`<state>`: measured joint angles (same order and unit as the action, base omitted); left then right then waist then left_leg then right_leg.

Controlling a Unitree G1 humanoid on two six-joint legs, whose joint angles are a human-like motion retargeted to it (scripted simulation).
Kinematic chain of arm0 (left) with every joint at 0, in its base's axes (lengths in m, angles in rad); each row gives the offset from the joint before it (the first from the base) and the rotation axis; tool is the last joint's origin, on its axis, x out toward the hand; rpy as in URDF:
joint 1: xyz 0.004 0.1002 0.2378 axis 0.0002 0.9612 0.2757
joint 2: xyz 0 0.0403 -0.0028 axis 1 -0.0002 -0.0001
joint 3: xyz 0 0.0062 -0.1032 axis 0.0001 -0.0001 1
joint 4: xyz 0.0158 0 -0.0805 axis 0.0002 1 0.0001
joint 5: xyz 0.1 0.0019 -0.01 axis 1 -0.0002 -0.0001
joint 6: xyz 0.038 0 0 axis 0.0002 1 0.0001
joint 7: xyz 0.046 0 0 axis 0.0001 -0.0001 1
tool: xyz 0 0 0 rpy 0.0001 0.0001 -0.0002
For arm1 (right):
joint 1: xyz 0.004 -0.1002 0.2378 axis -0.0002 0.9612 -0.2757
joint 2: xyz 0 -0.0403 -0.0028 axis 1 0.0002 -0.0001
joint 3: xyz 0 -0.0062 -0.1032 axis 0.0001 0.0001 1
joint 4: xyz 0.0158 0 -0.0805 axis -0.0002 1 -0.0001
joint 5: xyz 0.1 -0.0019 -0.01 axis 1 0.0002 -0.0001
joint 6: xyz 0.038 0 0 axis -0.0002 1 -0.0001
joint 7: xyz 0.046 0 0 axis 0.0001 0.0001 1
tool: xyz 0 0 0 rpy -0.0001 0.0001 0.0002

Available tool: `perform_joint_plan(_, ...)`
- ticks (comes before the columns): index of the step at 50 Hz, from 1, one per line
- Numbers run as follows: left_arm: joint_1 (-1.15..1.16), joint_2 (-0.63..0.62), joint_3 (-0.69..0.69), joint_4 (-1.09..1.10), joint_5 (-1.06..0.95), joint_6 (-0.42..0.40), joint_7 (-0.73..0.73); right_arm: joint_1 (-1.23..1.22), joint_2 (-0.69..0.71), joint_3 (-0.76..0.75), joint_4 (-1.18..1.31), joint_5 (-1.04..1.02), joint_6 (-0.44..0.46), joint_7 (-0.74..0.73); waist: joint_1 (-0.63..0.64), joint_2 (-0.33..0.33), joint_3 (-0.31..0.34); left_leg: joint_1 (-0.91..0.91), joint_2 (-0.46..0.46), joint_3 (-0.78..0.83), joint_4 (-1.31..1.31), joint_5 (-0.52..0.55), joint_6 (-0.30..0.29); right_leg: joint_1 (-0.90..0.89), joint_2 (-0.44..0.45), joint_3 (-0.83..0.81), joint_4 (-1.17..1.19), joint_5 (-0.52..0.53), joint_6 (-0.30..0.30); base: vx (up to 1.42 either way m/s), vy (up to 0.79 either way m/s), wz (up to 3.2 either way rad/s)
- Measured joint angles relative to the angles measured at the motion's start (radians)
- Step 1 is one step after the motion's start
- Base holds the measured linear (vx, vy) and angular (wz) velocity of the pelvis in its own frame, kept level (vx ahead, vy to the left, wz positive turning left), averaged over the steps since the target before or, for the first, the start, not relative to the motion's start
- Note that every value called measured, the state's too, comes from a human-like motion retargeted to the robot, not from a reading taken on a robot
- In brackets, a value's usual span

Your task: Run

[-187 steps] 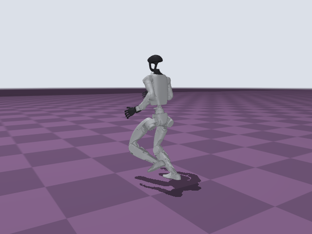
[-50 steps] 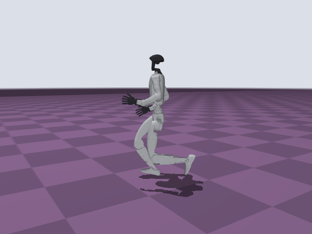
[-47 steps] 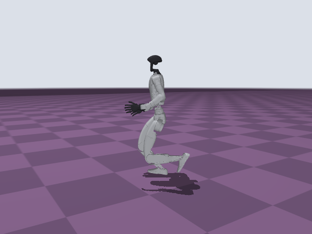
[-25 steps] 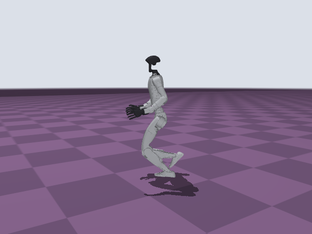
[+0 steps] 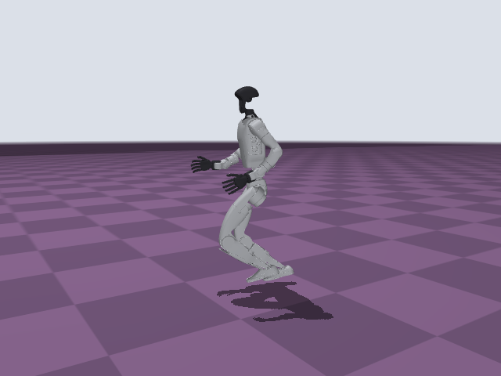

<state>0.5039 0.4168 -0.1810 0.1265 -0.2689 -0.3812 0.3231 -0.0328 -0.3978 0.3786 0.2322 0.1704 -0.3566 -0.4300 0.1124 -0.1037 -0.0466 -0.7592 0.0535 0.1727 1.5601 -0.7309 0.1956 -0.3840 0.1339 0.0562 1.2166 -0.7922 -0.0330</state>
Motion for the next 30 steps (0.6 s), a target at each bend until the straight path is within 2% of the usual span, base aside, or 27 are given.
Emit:
perform_joint_plan(3,0.095,0.014,0.034,0.008,-0.025,-0.016,-0.024,-0.005,-0.008,0.025,-0.089,0.03,-0.027,0.023,0.012,-0.097,-0.028,-0.038,-0.163,0.051,-0.393,0.044,-0.054,0.114,-0.142,0.011,-0.038,0.21,0.145,0.08,0.09,0.75)
perform_joint_plan(5,0.137,0.009,0.052,0.018,-0.041,-0.011,-0.031,-0.007,-0.013,0.038,-0.128,0.041,-0.039,0.041,0.0,-0.15,-0.047,-0.035,-0.277,0.059,-0.64,0.069,-0.076,0.152,-0.233,0.009,-0.018,0.306,0.212,0.02,0.08,0.51)
perform_joint_plan(7,0.163,0.0,0.062,0.02,-0.047,-0.006,-0.03,-0.007,-0.016,0.047,-0.149,0.037,-0.048,0.059,-0.016,-0.182,-0.055,-0.031,-0.35,0.057,-0.724,0.071,-0.064,0.178,-0.293,0.011,0.048,0.357,0.247,-0.03,0.05,0.24)
perform_joint_plan(9,0.174,-0.005,0.056,0.028,-0.036,-0.005,-0.021,0.001,-0.01,0.058,-0.156,0.019,-0.052,0.068,-0.032,-0.194,-0.054,-0.056,-0.379,0.062,-0.63,0.054,-0.031,0.195,-0.332,0.009,0.147,0.381,0.257,-0.05,0.02,0.01)
perform_joint_plan(11,0.162,-0.007,0.051,0.038,-0.015,-0.006,-0.003,0.012,0.001,0.065,-0.147,-0.013,-0.046,0.073,-0.052,-0.199,-0.049,-0.064,-0.395,0.065,-0.495,0.014,0.023,0.196,-0.37,0.004,0.263,0.377,0.25,-0.01,0.01,-0.09)
perform_joint_plan(13,0.117,-0.006,0.044,0.056,0.017,-0.003,0.023,0.026,0.02,0.069,-0.117,-0.057,-0.031,0.073,-0.078,-0.195,-0.034,-0.053,-0.393,0.062,-0.36,-0.051,0.061,0.164,-0.406,-0.009,0.396,0.351,0.213,-0.05,-0.01,-0.22)
perform_joint_plan(15,0.002,0.0,0.027,0.102,0.063,0.004,0.063,0.022,0.05,0.065,-0.049,-0.113,-0.015,0.067,-0.101,-0.183,-0.017,-0.026,-0.367,0.045,-0.281,-0.114,0.066,0.07,-0.425,-0.019,0.518,0.303,0.144,-0.08,-0.05,-0.16)
perform_joint_plan(18,-0.163,0.003,-0.011,0.136,0.11,0.007,0.118,0.068,0.067,0.066,0.053,-0.135,-0.005,0.071,-0.174,-0.176,-0.024,0.077,-0.386,0.023,-0.32,-0.142,0.066,-0.123,-0.454,-0.006,0.619,0.18,0.056,-0.07,0.01,0.1)
perform_joint_plan(20,-0.255,0.002,-0.03,0.125,0.114,0.007,0.141,0.12,0.059,0.063,0.099,-0.12,-0.004,0.086,-0.219,-0.157,-0.032,0.205,-0.406,0.003,-0.404,-0.142,0.066,-0.243,-0.442,0.011,0.604,0.101,0.025,0.01,0.07,-0.21)
perform_joint_plan(22,-0.319,0.0,-0.037,0.085,0.1,0.003,0.147,0.185,0.038,0.05,0.115,-0.074,-0.004,0.116,-0.242,-0.109,-0.029,0.361,-0.38,-0.024,-0.479,-0.132,0.03,-0.321,-0.377,-0.003,0.504,0.052,0.008,0.08,0.03,-0.69)
perform_joint_plan(25,-0.379,-0.003,-0.046,0.014,0.076,-0.028,0.138,0.291,0.01,0.017,0.117,0.004,-0.004,0.16,-0.254,0.016,-0.028,0.561,-0.241,-0.062,-0.555,-0.039,-0.1,-0.379,-0.203,-0.085,0.229,0.039,-0.002,0.12,-0.06,-0.75)
perform_joint_plan(28,-0.397,-0.005,-0.071,-0.053,0.081,-0.073,0.118,0.403,-0.004,-0.036,0.101,0.059,-0.004,0.193,-0.258,0.124,-0.062,0.638,-0.106,-0.089,-0.541,0.156,-0.235,-0.402,-0.029,-0.127,-0.112,0.078,0.027,0.06,-0.1,-0.36)
perform_joint_plan(30,-0.394,-0.003,-0.084,-0.096,0.081,-0.093,0.107,0.457,-0.008,-0.072,0.081,0.08,-0.002,0.195,-0.243,0.186,-0.078,0.646,-0.026,-0.108,-0.46,0.269,-0.291,-0.406,0.07,-0.14,-0.266,0.118,0.031,-0.03,-0.08,-0.27)
